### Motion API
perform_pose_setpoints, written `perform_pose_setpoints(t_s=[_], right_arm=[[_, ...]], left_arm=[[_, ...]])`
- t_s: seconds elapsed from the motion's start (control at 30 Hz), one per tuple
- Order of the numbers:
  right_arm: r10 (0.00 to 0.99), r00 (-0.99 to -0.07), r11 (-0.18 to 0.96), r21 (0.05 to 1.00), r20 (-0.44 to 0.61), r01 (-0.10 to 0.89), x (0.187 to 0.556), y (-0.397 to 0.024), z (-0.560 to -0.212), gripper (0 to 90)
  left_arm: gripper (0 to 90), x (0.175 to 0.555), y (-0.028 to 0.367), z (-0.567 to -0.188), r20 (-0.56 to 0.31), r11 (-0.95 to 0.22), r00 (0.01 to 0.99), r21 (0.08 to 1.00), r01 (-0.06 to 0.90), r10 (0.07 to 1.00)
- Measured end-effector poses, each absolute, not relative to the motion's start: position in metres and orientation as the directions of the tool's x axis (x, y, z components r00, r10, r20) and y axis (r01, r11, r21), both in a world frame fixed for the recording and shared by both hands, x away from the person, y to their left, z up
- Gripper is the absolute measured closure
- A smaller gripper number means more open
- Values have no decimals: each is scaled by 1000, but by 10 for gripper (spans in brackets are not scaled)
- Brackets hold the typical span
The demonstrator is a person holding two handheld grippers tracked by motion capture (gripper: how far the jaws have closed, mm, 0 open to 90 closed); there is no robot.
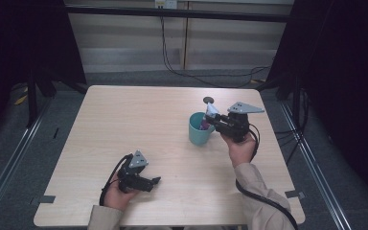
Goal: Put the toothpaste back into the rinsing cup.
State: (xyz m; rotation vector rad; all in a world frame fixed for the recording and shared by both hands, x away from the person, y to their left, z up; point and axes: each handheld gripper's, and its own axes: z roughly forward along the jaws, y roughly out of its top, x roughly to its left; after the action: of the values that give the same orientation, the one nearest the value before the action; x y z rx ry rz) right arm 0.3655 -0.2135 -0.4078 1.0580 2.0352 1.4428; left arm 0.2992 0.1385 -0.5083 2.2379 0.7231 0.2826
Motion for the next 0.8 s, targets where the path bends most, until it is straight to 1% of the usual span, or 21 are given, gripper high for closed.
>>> perform_pose_setpoints(t_s=[0.5,0.8], right_arm=[[772,-632,196,920,69,340,363,-210,-404,715],[774,-629,193,918,74,345,364,-208,-401,660]], left_arm=[[150,299,138,-508,-19,-556,816,722,411,578],[150,299,138,-508,-21,-555,816,723,411,578]])
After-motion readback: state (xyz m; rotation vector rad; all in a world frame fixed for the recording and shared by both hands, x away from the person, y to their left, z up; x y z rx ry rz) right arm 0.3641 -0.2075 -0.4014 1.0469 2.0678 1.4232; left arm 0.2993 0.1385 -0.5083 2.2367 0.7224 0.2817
